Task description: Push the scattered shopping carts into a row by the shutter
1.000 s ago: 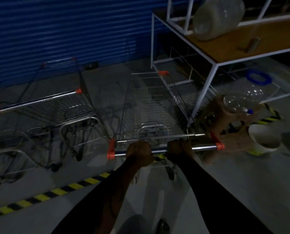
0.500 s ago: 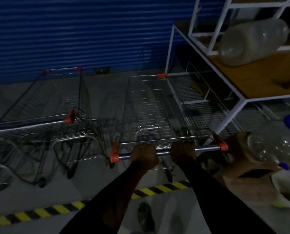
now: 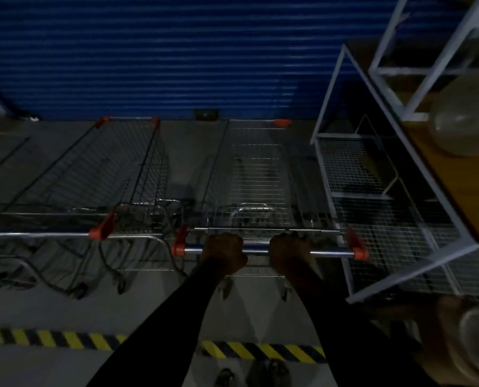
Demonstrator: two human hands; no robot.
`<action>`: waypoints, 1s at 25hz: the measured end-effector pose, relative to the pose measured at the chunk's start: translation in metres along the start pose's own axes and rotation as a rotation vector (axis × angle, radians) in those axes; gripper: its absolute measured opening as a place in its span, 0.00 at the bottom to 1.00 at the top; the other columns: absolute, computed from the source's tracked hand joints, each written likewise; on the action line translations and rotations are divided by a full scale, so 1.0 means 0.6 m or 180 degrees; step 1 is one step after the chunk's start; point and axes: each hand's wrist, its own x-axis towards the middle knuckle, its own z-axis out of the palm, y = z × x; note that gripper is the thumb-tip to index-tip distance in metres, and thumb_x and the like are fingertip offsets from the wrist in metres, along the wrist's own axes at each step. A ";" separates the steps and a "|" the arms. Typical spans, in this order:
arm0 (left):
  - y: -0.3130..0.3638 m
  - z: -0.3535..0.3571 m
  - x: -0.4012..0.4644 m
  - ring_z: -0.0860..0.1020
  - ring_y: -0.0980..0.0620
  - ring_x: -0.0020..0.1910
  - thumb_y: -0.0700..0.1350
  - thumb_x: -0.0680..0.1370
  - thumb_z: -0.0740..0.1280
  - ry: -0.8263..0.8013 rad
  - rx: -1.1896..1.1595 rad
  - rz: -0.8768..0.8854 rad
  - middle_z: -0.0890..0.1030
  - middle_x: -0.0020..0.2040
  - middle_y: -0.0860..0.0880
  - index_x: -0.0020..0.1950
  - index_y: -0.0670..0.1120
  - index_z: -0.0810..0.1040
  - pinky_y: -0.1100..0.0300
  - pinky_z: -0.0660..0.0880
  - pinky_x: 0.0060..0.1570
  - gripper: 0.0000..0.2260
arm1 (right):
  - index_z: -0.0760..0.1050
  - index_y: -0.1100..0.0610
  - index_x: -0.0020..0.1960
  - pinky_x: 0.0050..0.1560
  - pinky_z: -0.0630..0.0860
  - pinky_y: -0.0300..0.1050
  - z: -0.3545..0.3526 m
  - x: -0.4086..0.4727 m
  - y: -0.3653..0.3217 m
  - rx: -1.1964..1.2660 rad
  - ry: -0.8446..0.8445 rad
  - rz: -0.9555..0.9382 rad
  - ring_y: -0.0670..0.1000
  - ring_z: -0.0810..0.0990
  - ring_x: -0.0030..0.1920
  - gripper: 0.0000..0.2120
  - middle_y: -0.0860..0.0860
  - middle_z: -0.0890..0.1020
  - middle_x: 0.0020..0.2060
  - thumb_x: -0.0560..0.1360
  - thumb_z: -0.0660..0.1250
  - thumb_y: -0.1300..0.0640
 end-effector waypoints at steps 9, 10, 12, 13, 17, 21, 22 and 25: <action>0.017 -0.021 0.049 0.80 0.47 0.57 0.65 0.72 0.62 -0.0142 0.0258 -0.0239 0.83 0.53 0.53 0.55 0.54 0.78 0.47 0.67 0.63 0.20 | 0.79 0.42 0.57 0.56 0.78 0.48 -0.023 0.074 0.083 0.1391 -0.0465 -0.0651 0.50 0.81 0.56 0.20 0.42 0.83 0.53 0.65 0.71 0.47; 0.017 -0.024 0.052 0.80 0.47 0.56 0.64 0.71 0.62 -0.0196 0.0232 -0.0443 0.83 0.52 0.53 0.54 0.54 0.79 0.45 0.66 0.64 0.19 | 0.79 0.41 0.59 0.56 0.78 0.47 -0.029 0.078 0.093 0.1868 -0.0564 -0.0636 0.48 0.81 0.56 0.21 0.41 0.82 0.55 0.66 0.74 0.47; 0.014 -0.032 0.057 0.78 0.48 0.60 0.63 0.70 0.65 -0.0370 -0.0183 -0.0857 0.82 0.54 0.54 0.54 0.54 0.79 0.42 0.63 0.66 0.19 | 0.80 0.45 0.59 0.55 0.79 0.48 -0.040 0.082 0.106 0.3287 -0.0761 -0.0406 0.46 0.82 0.54 0.20 0.43 0.83 0.54 0.68 0.77 0.52; 0.017 -0.045 0.058 0.77 0.49 0.61 0.61 0.71 0.69 -0.0424 -0.0580 -0.0901 0.81 0.56 0.55 0.56 0.54 0.79 0.45 0.64 0.66 0.18 | 0.80 0.48 0.57 0.53 0.78 0.49 -0.048 0.082 0.108 0.4065 -0.0687 -0.0239 0.46 0.83 0.52 0.17 0.46 0.84 0.52 0.70 0.77 0.57; 0.068 -0.165 0.028 0.77 0.52 0.63 0.48 0.74 0.75 0.0752 -0.2443 -0.0835 0.77 0.65 0.52 0.68 0.49 0.76 0.65 0.70 0.57 0.23 | 0.78 0.48 0.58 0.51 0.76 0.40 -0.109 0.058 0.109 0.5398 0.0353 -0.0032 0.41 0.81 0.51 0.16 0.46 0.82 0.53 0.73 0.75 0.59; 0.127 -0.303 -0.028 0.76 0.57 0.65 0.53 0.74 0.74 0.1755 -0.4240 -0.0592 0.77 0.67 0.54 0.69 0.52 0.75 0.62 0.74 0.61 0.24 | 0.73 0.51 0.67 0.56 0.74 0.34 -0.217 0.019 0.109 0.6024 0.0866 -0.0396 0.45 0.76 0.64 0.18 0.47 0.78 0.64 0.78 0.70 0.56; 0.132 -0.327 -0.046 0.76 0.60 0.65 0.55 0.73 0.74 0.1886 -0.4494 -0.0483 0.77 0.68 0.55 0.70 0.51 0.74 0.67 0.73 0.58 0.26 | 0.73 0.54 0.67 0.58 0.73 0.35 -0.242 0.010 0.109 0.6044 0.1028 -0.0516 0.45 0.75 0.65 0.20 0.48 0.77 0.66 0.77 0.69 0.53; 0.117 -0.368 -0.092 0.75 0.63 0.65 0.60 0.72 0.71 0.2245 -0.4870 -0.0324 0.77 0.69 0.54 0.71 0.50 0.73 0.73 0.72 0.55 0.30 | 0.71 0.58 0.70 0.58 0.72 0.31 -0.304 -0.012 0.098 0.6104 0.1190 -0.0913 0.42 0.74 0.66 0.24 0.48 0.76 0.68 0.76 0.65 0.51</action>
